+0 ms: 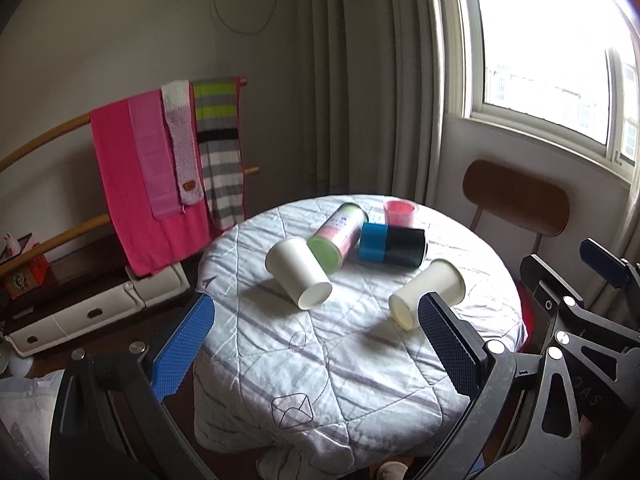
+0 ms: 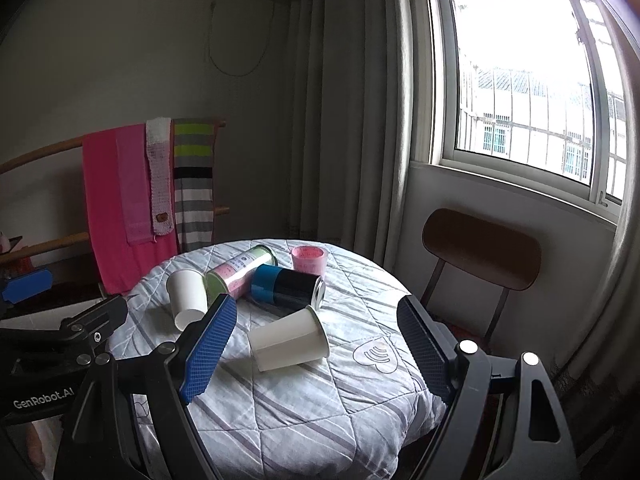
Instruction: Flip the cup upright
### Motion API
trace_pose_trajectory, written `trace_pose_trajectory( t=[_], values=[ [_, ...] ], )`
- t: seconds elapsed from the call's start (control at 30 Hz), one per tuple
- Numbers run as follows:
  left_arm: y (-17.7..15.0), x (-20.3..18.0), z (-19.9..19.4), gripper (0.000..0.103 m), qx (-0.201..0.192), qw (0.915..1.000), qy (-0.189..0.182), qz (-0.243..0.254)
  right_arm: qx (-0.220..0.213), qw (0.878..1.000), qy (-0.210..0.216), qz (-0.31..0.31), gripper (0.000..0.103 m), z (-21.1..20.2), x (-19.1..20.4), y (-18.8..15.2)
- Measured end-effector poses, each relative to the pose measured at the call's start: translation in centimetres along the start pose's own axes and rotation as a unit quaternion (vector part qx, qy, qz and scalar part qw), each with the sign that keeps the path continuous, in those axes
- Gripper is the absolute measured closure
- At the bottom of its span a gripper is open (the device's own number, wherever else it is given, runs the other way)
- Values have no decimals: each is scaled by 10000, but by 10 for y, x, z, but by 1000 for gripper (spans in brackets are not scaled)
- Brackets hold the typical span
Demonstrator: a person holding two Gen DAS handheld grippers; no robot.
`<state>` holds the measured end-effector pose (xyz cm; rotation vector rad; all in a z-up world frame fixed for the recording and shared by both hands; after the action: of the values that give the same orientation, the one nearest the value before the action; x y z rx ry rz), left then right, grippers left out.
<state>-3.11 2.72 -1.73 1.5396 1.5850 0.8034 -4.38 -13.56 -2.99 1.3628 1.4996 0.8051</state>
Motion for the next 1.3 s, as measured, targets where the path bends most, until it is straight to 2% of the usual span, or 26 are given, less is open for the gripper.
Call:
trace_pose_trajectory(
  t=[0.3, 0.77, 1.03, 1.2, 1.3],
  values=[
    [-4, -5, 24, 0, 387, 9992, 13, 30, 593, 9982, 69, -23, 19, 17, -1, -4],
    [5, -7, 46, 0, 506, 9987, 16, 46, 745, 9971, 142, -39, 19, 39, -3, 4],
    [15, 8, 68, 0, 658, 9977, 133, -83, 846, 9959, 201, -243, 19, 63, 1, 12],
    [18, 18, 87, 0, 770, 9966, 272, -105, 910, 9929, 429, -641, 19, 89, 9, 26],
    [20, 24, 101, 0, 856, 9956, 364, -116, 1000, 9872, 850, -901, 19, 109, 15, 37]
  ],
)
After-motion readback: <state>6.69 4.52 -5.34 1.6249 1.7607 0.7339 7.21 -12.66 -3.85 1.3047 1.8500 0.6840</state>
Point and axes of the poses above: each gripper's, at about its wrist camera, not at the fingertips, and z roughly the way its jaws point, x to its left, y to its top, the point moved 2 cm from there along z, roughly the way its jaws point, and after that the axes turned 8 degrees about -z, right-handed, at the moved point
